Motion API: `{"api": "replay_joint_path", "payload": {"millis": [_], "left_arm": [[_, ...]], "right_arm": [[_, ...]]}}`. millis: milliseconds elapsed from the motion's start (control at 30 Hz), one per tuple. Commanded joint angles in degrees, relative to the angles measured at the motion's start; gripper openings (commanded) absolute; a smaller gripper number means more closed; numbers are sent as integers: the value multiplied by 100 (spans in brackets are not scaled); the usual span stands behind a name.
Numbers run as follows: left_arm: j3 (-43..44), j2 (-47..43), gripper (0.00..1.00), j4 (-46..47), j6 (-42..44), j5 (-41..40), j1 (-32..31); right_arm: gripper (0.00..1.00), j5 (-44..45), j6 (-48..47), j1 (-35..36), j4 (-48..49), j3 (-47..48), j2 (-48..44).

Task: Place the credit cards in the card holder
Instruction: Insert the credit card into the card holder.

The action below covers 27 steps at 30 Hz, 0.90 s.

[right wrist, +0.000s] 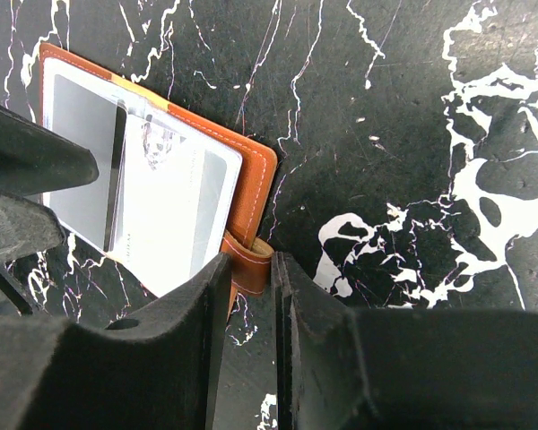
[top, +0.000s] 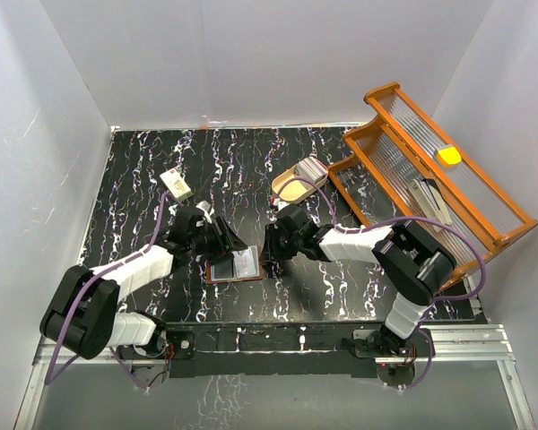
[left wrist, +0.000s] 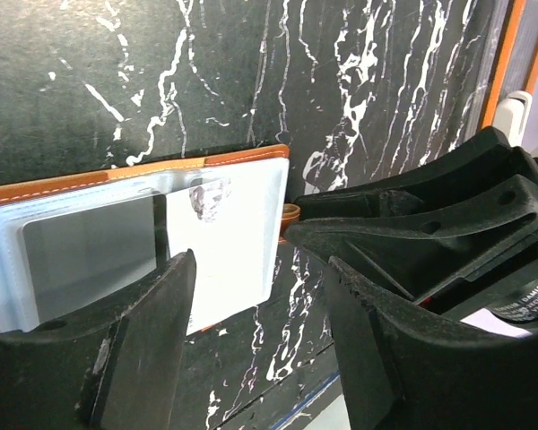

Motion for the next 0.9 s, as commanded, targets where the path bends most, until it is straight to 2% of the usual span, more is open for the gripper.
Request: {"api": "replay_joint_path", "payload": {"millis": [0,400,533,767,867], "left_arm": [[11,-140,58,-251,139,-229,-30],[-241,713,60,671,-153,165,-31],[-347,757,60,1296,-493,356,-48],[-253,559,59,1413,-520,421,-91],[-185,659,59,1589,-453,721,-100]], "right_arm": [[23,50,-73,-7,174,47,-30],[23,84,-50,-1,331,-44,96],[21,94,-32,-9,513,-118,143],[18,6,-42,-2,746,-129,338],[17,-90,-53,-5,740,-73,360]]}}
